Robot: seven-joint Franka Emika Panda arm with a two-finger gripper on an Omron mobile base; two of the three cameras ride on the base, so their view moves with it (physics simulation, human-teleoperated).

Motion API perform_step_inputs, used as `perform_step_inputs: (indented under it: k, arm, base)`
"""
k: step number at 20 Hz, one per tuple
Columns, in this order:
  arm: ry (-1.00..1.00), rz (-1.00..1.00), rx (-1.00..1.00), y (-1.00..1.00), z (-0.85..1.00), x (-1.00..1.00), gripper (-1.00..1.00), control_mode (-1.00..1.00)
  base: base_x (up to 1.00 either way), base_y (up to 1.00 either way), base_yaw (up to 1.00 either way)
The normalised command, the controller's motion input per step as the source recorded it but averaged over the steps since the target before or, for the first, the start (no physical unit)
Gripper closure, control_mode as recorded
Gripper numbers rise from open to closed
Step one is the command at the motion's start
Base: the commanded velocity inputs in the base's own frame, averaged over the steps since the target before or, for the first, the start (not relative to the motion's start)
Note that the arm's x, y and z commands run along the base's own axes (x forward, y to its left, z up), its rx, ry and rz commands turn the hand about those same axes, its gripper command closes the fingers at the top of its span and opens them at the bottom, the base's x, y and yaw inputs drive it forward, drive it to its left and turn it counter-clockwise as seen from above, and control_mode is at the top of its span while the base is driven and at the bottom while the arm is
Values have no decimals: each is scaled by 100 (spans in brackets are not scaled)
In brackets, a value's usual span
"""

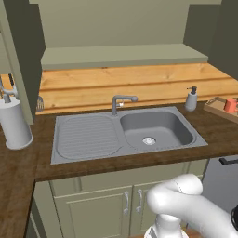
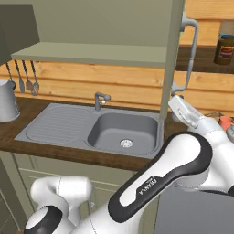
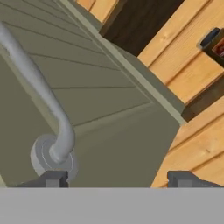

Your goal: Pick the kettle from the counter and place it on the tray. Then pick the mug from the cabinet and place it on the tray. Then close the cabinet doors.

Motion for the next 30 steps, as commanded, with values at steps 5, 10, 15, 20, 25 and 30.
perform_step_inputs:
  k: [5, 10, 15, 20, 25, 30]
  arm:
    - [0, 3, 1, 54, 23, 1, -100, -100]
    - [1, 3, 0, 92, 7, 11, -100, -100]
    - [0, 0, 0, 100, 9, 26, -100, -100]
    - [0, 0, -1, 100, 20, 44, -100, -100]
    - [0, -5, 0, 99, 26, 61, -100, -100]
    - [0, -7, 0, 96, 18, 68, -100, -100]
  base:
    - [0, 0, 0]
    - [0, 0, 0]
    - [0, 0, 0]
    - [0, 0, 0]
    - [0, 0, 0]
    - [0, 0, 0]
